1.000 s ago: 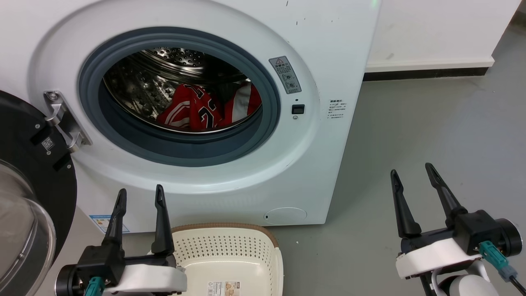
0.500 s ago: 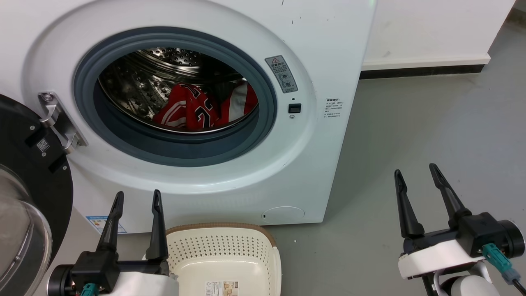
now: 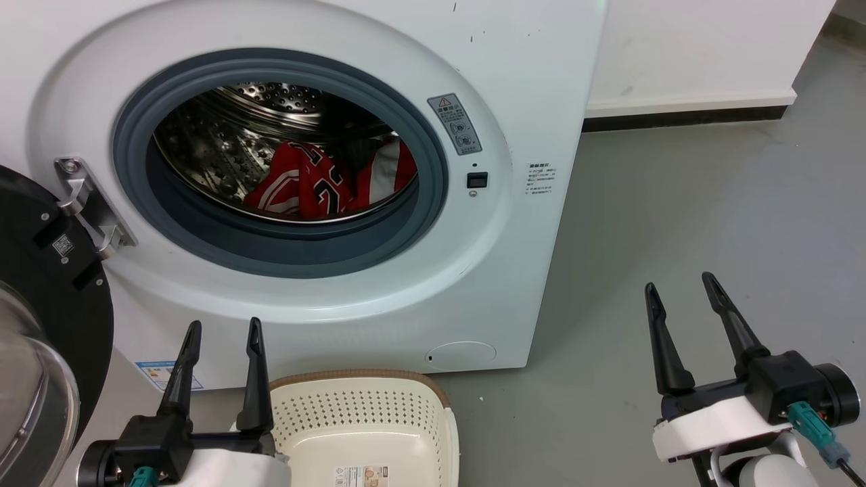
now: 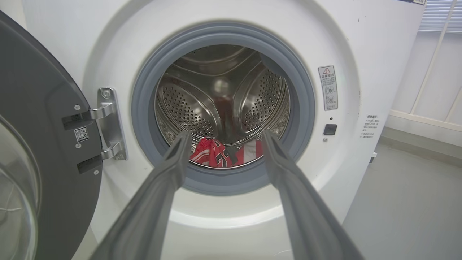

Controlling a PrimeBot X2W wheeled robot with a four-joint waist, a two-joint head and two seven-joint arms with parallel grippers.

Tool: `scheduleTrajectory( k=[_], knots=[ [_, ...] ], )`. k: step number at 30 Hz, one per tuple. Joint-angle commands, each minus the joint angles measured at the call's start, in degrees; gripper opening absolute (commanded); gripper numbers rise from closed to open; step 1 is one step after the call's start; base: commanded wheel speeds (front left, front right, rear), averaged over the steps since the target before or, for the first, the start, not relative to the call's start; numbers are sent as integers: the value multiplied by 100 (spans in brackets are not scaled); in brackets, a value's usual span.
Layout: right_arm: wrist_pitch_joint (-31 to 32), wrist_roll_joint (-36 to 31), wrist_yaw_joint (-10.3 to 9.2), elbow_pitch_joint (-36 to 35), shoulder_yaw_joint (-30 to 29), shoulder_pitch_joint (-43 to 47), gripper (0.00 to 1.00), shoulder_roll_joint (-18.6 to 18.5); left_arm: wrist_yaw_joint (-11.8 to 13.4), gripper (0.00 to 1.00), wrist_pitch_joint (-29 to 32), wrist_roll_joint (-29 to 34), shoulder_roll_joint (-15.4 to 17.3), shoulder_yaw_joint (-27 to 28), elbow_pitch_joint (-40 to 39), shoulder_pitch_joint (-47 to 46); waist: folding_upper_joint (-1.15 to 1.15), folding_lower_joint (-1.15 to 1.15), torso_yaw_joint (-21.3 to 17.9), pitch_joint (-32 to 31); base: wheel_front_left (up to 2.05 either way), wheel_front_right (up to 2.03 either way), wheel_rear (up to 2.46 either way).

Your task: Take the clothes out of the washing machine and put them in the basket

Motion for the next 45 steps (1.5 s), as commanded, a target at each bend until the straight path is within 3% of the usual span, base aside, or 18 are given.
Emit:
scheduleTrajectory(
  k=[1,8,12,15,16,19,26,29,35,45],
  knots=[
    [-14,-46,-4,30,3,40,100,9,-14,100,-16,-28,-11,2,27,27,0,0,-12,9,0,0,0],
    [-14,-81,-4,59,-8,-59,100,9,-122,100,-16,46,-10,52,152,-154,0,0,-147,205,0,0,0],
    [-14,-48,-4,-19,-37,-244,100,9,-254,100,-16,141,3,169,264,-523,0,0,-259,615,0,0,0],
    [-14,19,-4,-120,-52,-424,100,10,-341,100,-16,112,185,272,444,-1036,0,0,-351,1081,0,0,0],
    [-13,87,-4,-221,-58,-660,100,10,-399,100,-15,60,426,237,714,-1601,0,0,-444,1556,0,0,0],
    [-13,150,-4,-309,28,-846,100,10,-413,100,-15,-74,802,141,1148,-2177,0,0,-641,1929,0,0,0],
    [-13,492,-5,-527,-17,-1307,100,13,-418,100,129,-755,2129,-714,2250,-3927,0,0,-1036,2922,0,0,0],
    [-13,535,-5,-616,36,-1414,100,15,-418,100,744,-1024,2617,-989,2771,-4776,0,0,-1161,3284,0,0,0],
    [-13,652,-5,-745,34,-1523,100,14,-419,100,2106,-1399,3195,-1477,3488,-6451,0,0,-1361,3899,0,0,0],
    [-14,979,-4,-976,415,-1646,100,15,-418,100,3568,-1468,3686,-1805,4528,-8488,0,0,-1801,4616,0,0,0]
  ],
)
